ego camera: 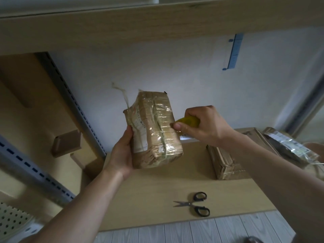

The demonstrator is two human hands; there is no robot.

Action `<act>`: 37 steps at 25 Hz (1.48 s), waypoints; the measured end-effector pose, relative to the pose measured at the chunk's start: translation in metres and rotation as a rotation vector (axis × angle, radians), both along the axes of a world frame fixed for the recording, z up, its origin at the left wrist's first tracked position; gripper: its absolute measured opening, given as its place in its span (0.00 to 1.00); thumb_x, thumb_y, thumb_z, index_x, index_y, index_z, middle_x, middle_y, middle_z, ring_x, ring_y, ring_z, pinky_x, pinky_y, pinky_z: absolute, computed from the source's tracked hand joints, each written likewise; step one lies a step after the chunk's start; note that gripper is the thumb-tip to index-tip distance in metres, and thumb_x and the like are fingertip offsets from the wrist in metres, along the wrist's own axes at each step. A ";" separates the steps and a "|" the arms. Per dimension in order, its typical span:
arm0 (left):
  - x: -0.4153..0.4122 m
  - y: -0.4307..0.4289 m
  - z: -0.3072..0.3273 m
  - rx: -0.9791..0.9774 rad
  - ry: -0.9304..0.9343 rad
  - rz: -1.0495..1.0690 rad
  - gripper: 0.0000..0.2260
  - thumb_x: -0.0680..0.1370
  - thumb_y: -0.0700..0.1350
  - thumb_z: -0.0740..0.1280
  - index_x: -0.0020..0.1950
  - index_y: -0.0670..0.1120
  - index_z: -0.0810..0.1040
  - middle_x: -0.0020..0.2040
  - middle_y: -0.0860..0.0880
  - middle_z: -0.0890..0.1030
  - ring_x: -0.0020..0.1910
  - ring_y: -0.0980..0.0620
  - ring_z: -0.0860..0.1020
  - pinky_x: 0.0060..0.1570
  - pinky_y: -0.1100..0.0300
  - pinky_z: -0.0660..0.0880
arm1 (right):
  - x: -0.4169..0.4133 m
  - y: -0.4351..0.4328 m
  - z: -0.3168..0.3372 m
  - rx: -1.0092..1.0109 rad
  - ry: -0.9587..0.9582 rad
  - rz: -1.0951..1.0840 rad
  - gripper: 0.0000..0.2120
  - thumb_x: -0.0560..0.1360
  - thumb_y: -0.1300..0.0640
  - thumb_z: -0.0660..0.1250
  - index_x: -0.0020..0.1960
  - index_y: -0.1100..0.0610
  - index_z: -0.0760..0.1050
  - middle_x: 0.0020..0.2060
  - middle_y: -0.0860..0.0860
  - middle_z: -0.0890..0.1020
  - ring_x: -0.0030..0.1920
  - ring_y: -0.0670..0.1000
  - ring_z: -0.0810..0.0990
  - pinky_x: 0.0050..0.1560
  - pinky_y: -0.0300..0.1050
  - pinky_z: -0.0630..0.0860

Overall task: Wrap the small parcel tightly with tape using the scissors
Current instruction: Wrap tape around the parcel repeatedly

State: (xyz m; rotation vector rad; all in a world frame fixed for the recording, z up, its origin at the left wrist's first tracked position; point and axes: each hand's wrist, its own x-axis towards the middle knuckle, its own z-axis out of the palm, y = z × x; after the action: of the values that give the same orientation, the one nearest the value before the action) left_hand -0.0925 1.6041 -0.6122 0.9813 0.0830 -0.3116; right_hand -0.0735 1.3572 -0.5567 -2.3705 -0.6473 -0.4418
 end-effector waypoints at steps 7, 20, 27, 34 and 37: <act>-0.013 -0.013 -0.003 0.465 -0.109 -0.105 0.45 0.64 0.74 0.71 0.76 0.63 0.60 0.73 0.44 0.73 0.69 0.41 0.75 0.68 0.39 0.70 | -0.001 0.006 0.000 -0.189 -0.003 -0.118 0.26 0.68 0.30 0.68 0.33 0.53 0.72 0.28 0.47 0.75 0.33 0.50 0.73 0.33 0.43 0.66; -0.012 -0.004 0.018 0.073 -0.009 -0.004 0.21 0.74 0.56 0.68 0.64 0.47 0.80 0.57 0.42 0.84 0.53 0.43 0.84 0.55 0.48 0.79 | 0.001 -0.016 0.009 0.622 0.508 0.345 0.19 0.75 0.54 0.65 0.38 0.71 0.72 0.30 0.55 0.76 0.34 0.52 0.75 0.39 0.40 0.71; -0.012 0.014 0.027 0.042 -0.142 -0.060 0.25 0.59 0.56 0.82 0.52 0.48 0.87 0.52 0.44 0.85 0.50 0.44 0.85 0.43 0.50 0.82 | 0.010 -0.033 0.011 -0.033 0.104 0.019 0.23 0.69 0.39 0.70 0.30 0.57 0.73 0.24 0.48 0.68 0.27 0.46 0.67 0.28 0.37 0.62; -0.009 0.014 0.024 -0.022 -0.276 0.018 0.32 0.56 0.58 0.83 0.57 0.48 0.84 0.54 0.45 0.85 0.53 0.44 0.84 0.45 0.50 0.82 | 0.012 -0.021 -0.002 -0.173 -0.021 -0.047 0.31 0.69 0.27 0.61 0.28 0.55 0.68 0.22 0.51 0.67 0.25 0.50 0.67 0.29 0.48 0.69; -0.010 0.010 0.020 -0.092 -0.258 -0.017 0.29 0.58 0.56 0.83 0.54 0.46 0.86 0.52 0.46 0.86 0.51 0.44 0.85 0.47 0.51 0.82 | 0.012 -0.013 -0.011 -0.159 -0.016 -0.022 0.31 0.70 0.26 0.60 0.29 0.55 0.70 0.23 0.50 0.70 0.26 0.51 0.71 0.29 0.53 0.73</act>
State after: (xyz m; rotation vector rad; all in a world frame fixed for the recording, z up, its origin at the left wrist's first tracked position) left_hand -0.1024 1.6141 -0.5918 0.9237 -0.1732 -0.2003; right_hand -0.0619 1.3445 -0.5677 -2.5284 -0.6874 -0.4330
